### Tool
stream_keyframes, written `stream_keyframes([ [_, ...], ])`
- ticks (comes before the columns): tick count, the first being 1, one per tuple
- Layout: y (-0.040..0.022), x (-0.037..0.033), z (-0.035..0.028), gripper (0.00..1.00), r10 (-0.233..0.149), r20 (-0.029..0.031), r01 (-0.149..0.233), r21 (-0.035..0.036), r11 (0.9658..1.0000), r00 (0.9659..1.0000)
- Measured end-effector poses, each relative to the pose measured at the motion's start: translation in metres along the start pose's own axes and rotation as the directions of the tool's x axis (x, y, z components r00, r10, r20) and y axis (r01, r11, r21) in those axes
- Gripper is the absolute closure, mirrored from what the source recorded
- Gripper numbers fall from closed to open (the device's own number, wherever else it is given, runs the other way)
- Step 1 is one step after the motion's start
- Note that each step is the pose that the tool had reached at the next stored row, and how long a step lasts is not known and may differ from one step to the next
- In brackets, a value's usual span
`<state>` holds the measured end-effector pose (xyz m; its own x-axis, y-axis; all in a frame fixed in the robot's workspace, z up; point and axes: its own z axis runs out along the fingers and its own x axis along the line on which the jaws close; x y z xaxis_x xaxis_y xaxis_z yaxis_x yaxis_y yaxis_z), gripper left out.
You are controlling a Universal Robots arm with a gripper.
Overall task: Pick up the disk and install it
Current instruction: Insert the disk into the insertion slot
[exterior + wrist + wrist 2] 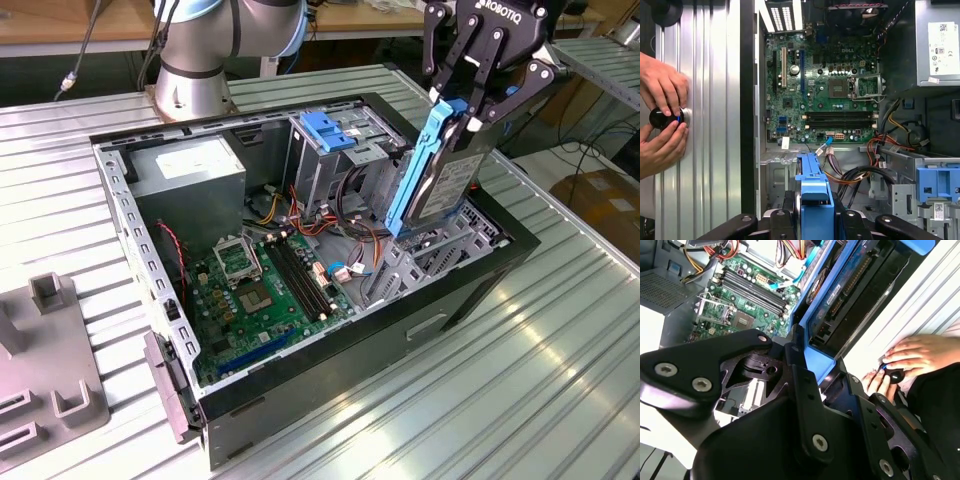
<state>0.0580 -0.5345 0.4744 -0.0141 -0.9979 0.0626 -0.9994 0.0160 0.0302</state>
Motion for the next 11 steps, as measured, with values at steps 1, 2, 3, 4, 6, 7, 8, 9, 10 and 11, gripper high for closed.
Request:
stream_keyframes([
  [1,-0.0027,-0.0001,0.0000,0.63,0.000,0.0000,0.000,0.0000,1.0000,1.0000],
  [2,-0.0033,-0.0001,0.0001,0.63,-0.001,-0.0001,0.001,0.0001,1.0000,1.0000],
  [3,-0.0035,-0.0001,0.0002,0.63,-0.001,-0.0003,0.001,0.0000,1.0000,1.0000],
  [4,-0.0045,-0.0001,0.0005,0.63,-0.001,-0.0001,0.001,0.0001,1.0000,1.0000],
  [6,-0.0066,-0.0003,0.0018,0.63,-0.004,0.0000,0.004,0.0002,1.0000,1.0000],
  [7,-0.0074,-0.0002,0.0024,0.63,-0.005,-0.0001,0.005,0.0003,1.0000,1.0000],
  [8,-0.0087,-0.0003,0.0031,0.63,-0.006,0.0000,0.006,0.0004,1.0000,1.0000],
  [9,-0.0101,-0.0004,0.0038,0.63,-0.007,-0.0001,0.007,0.0004,1.0000,1.0000],
  [10,-0.0114,-0.0004,0.0044,0.63,-0.008,-0.0003,0.008,0.0005,1.0000,1.0000],
  [11,-0.0125,-0.0004,0.0053,0.63,-0.009,-0.0002,0.009,0.0005,1.0000,1.0000],
])
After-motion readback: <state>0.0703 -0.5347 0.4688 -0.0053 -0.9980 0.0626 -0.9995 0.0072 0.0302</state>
